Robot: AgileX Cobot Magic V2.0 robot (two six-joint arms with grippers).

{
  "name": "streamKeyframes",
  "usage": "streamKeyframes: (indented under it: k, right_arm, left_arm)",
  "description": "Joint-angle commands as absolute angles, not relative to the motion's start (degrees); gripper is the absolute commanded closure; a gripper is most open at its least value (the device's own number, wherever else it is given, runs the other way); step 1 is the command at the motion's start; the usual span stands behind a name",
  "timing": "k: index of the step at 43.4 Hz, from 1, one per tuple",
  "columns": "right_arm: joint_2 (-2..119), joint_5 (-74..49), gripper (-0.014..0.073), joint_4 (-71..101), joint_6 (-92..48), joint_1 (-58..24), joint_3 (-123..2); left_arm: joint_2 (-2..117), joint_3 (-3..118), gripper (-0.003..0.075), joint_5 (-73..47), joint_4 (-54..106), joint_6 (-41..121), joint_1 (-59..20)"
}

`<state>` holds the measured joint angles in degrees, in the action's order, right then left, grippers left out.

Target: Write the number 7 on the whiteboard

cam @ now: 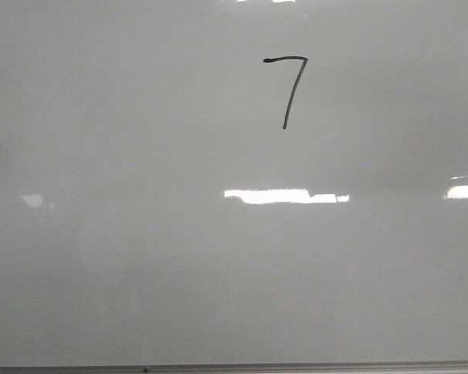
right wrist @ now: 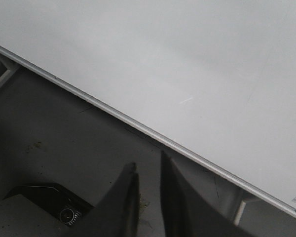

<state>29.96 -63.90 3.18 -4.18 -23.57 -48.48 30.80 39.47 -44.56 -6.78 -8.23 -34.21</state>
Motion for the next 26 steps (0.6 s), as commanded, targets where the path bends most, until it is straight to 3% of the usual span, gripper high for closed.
streamKeyframes:
  k: [1, 6, 10, 26]
  right_arm:
    - [30.17, -60.87, 0.0573, 2.62, -4.33, -23.48, -49.7]
    - [30.17, -60.87, 0.0665, 2.62, -4.33, -23.48, -49.7]
    - [30.17, -60.87, 0.066, 2.62, -4.33, -23.48, -49.7]
    - [30.17, -60.81, 0.066, 2.62, -4.33, -23.48, -49.7]
  left_arm:
    - [30.89, 40.9, 0.0531, -40.82, -6.74, -8.23, -34.6]
    - [30.89, 40.9, 0.0656, -40.82, -6.74, -8.23, -34.6]
    - [30.89, 40.9, 0.0742, -40.82, -6.74, -8.23, -34.6]
    - [30.89, 40.9, 0.0741, -40.76, -6.74, -8.23, -34.6]
